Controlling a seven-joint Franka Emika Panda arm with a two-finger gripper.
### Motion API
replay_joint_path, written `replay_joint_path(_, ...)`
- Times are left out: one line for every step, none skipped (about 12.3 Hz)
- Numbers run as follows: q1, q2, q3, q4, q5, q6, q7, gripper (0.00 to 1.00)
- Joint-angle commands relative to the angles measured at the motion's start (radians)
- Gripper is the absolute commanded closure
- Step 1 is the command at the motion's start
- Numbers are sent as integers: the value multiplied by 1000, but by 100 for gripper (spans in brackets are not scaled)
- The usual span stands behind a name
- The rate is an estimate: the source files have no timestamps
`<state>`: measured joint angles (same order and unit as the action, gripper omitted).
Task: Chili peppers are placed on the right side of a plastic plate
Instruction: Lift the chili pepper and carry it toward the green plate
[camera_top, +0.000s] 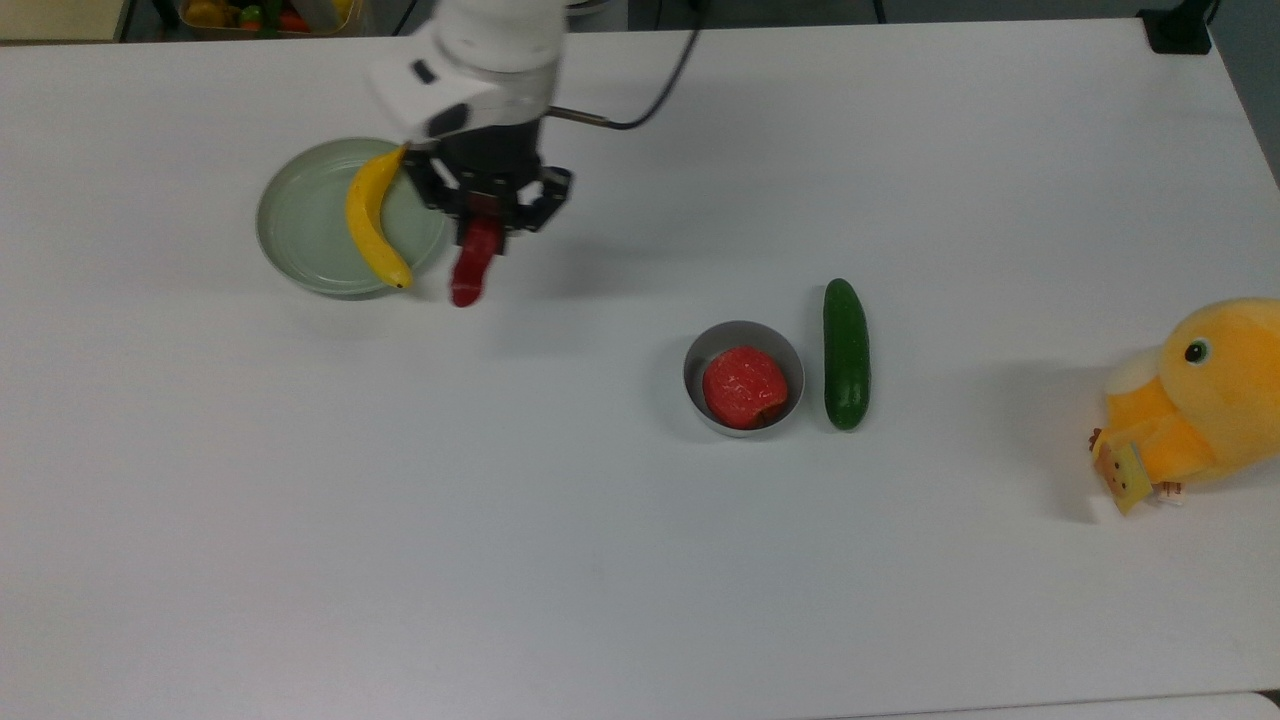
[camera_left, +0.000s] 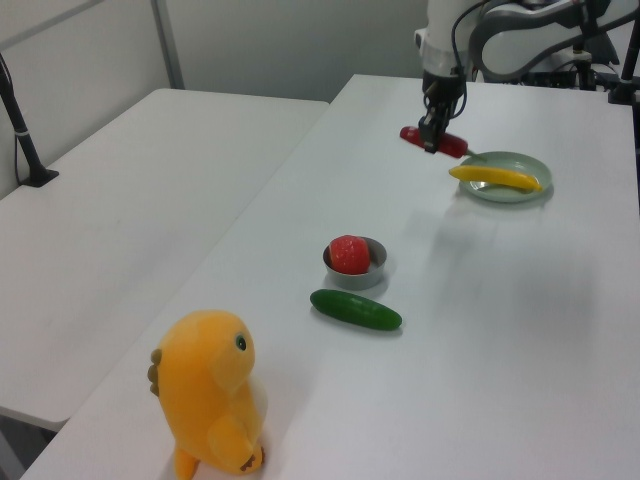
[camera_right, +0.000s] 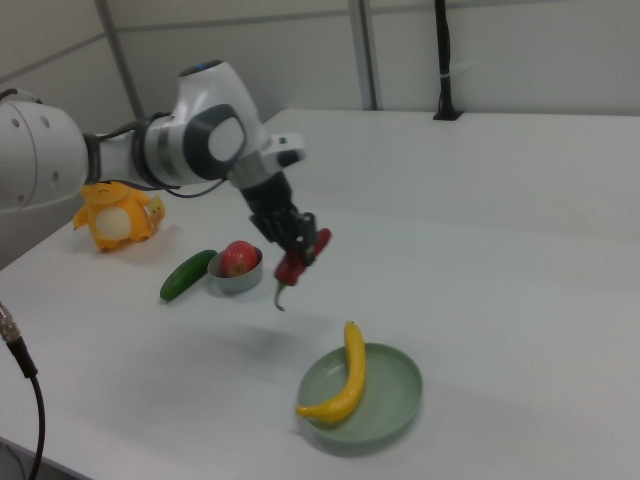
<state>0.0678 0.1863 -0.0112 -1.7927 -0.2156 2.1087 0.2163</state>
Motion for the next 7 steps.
replay_joint_path(-52,-42,-76,-47,24,-19,-185,88)
replay_joint_path(-74,-42,-94,-59,24,-16,-242,88)
replay_joint_path(-91,-42,-119,-63,24,-18,-294,88)
replay_joint_path(-106,-36,-140,-77,22,-10,-348,88)
replay_joint_path(-133,-27,-157,-83,22,-4,-407,88)
replay_joint_path(-166,-16,-165,-82,22,-3,-472,88)
replay_joint_path(-196,-10,-171,-82,21,-1,-513,88)
